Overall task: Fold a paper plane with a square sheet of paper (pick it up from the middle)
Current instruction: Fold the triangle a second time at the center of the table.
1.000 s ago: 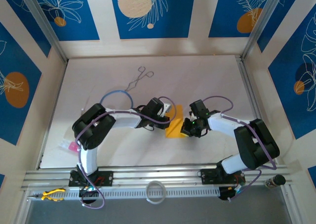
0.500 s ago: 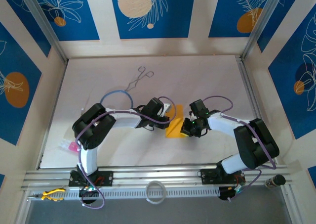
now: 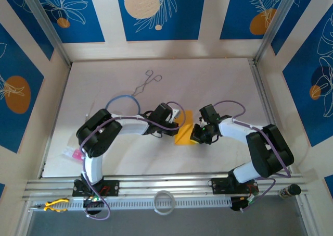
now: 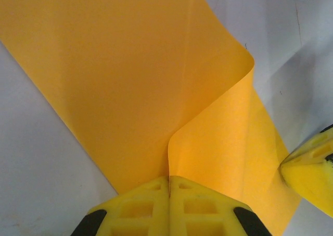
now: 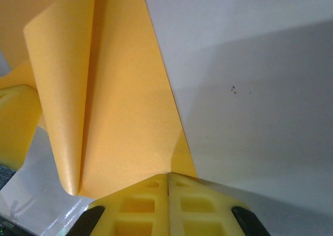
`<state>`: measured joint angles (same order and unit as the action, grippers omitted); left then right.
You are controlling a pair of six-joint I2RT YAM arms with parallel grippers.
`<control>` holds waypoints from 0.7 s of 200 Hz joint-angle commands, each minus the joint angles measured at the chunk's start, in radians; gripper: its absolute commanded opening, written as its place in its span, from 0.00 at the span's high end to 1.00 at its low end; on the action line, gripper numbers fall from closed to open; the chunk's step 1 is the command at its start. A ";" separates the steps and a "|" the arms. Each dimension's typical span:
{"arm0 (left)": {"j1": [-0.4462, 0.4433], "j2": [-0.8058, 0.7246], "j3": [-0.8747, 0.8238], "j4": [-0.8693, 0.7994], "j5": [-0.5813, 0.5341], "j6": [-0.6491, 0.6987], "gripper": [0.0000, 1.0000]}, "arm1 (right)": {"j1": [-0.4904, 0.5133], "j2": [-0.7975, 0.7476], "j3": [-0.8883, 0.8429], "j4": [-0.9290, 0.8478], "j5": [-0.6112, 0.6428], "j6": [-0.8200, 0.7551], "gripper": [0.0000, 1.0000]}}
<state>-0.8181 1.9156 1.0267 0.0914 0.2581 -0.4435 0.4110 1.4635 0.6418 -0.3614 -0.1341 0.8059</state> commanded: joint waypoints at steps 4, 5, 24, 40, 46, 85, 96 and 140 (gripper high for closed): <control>0.012 0.003 -0.026 0.015 0.033 -0.028 1.00 | 0.002 -0.029 0.033 -0.026 -0.019 -0.023 0.89; 0.012 0.003 -0.026 0.015 0.033 -0.029 1.00 | 0.003 -0.032 0.033 -0.025 -0.020 -0.022 0.89; 0.012 -0.004 -0.031 0.008 0.023 -0.050 1.00 | 0.018 -0.073 0.036 0.003 -0.033 -0.006 0.86; 0.013 -0.010 -0.038 0.018 0.027 -0.066 1.00 | 0.023 -0.075 0.033 0.018 -0.035 0.009 0.86; 0.013 -0.012 -0.041 0.023 0.027 -0.071 1.00 | 0.024 -0.067 0.032 0.022 -0.036 0.013 0.86; 0.013 -0.020 -0.035 0.025 0.031 -0.074 1.00 | 0.035 0.011 0.036 0.030 -0.040 0.012 0.90; 0.013 -0.020 -0.032 0.019 0.027 -0.070 1.00 | 0.033 0.029 0.040 0.016 -0.027 0.009 0.91; 0.013 -0.017 -0.022 0.006 0.029 -0.058 1.00 | 0.022 0.036 0.047 -0.016 -0.010 -0.016 0.93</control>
<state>-0.8154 1.9137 1.0031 0.1345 0.2695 -0.5072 0.4385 1.5047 0.6731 -0.3416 -0.1448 0.8108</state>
